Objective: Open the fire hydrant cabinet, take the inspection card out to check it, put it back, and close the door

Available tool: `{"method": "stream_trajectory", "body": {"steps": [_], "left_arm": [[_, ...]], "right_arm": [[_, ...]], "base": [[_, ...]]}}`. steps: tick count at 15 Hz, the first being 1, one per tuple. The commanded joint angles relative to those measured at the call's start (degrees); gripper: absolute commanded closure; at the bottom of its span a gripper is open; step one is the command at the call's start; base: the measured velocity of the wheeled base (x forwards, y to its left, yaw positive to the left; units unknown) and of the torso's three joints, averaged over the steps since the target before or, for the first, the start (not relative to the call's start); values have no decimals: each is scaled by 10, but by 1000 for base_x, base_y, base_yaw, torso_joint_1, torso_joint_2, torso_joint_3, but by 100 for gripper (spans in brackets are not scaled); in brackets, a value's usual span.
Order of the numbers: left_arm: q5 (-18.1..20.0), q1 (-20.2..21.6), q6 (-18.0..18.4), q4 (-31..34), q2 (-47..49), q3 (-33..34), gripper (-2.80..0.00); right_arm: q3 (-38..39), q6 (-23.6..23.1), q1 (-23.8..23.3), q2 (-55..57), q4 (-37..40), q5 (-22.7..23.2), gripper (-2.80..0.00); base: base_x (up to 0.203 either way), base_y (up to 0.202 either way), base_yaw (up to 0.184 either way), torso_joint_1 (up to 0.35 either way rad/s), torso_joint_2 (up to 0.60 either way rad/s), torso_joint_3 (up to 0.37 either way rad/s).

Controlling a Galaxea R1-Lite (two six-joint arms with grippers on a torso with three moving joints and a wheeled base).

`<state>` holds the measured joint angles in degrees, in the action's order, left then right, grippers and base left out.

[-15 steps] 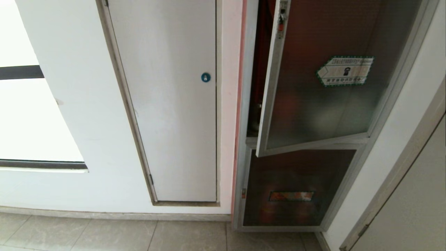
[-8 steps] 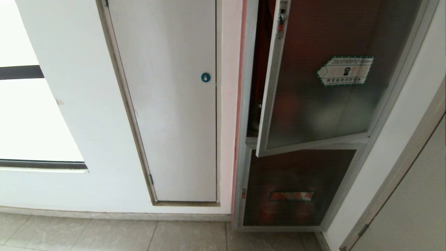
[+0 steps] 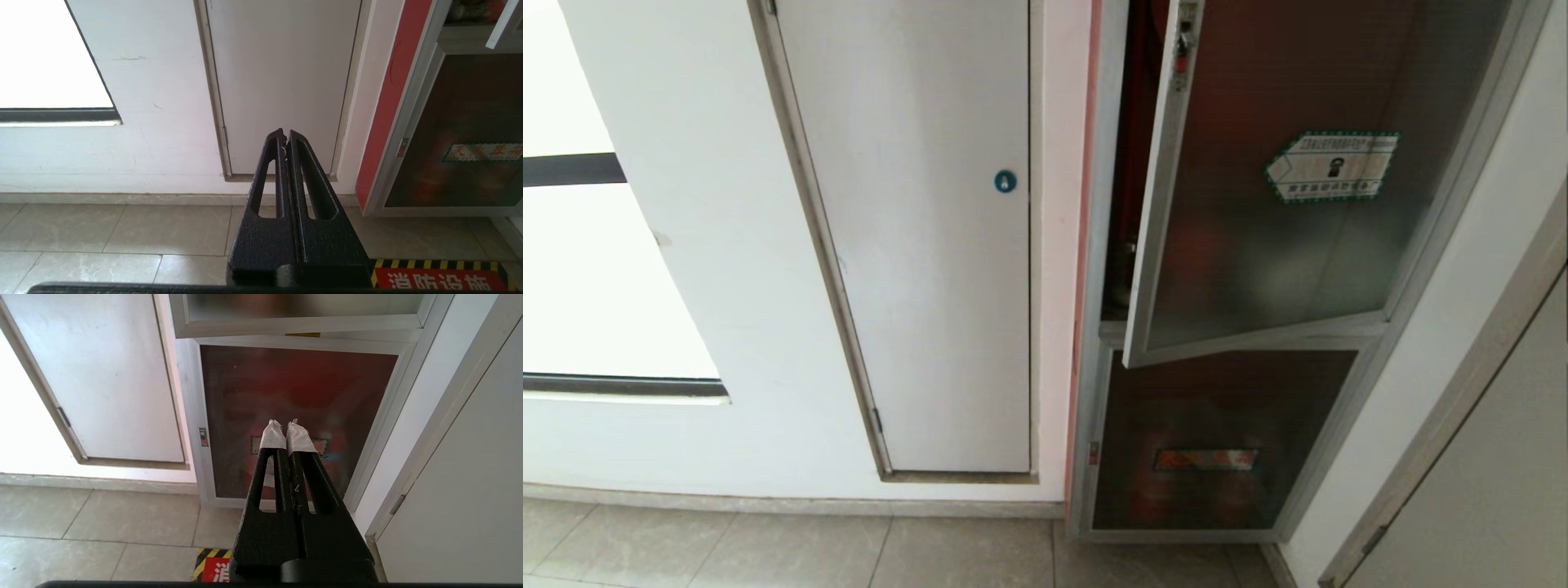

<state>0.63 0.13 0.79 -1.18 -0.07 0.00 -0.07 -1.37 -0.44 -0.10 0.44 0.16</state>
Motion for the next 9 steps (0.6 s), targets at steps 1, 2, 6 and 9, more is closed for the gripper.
{"method": "stream_trajectory", "body": {"steps": [1, 2, 6, 9], "left_arm": [[0, 0, 0, 0, 0, 4, 0], [0, 0, 0, 0, 0, 4, 0], [0, 0, 0, 0, 0, 4, 0], [0, 0, 0, 0, 0, 4, 0]], "right_arm": [[0, 0, 0, -1, 0, 0, 0], [0, 0, 0, -1, 0, 0, 0], [0, 2, 0, -1, 0, 0, 0], [0, 1, 0, -1, 0, 0, 0]], "base": [[0, 0, 0, 0, 0, 0], [0, 0, 0, 0, 0, 0], [0, 0, 0, 0, 0, 0], [0, 0, 0, 0, 0, 0]]}}
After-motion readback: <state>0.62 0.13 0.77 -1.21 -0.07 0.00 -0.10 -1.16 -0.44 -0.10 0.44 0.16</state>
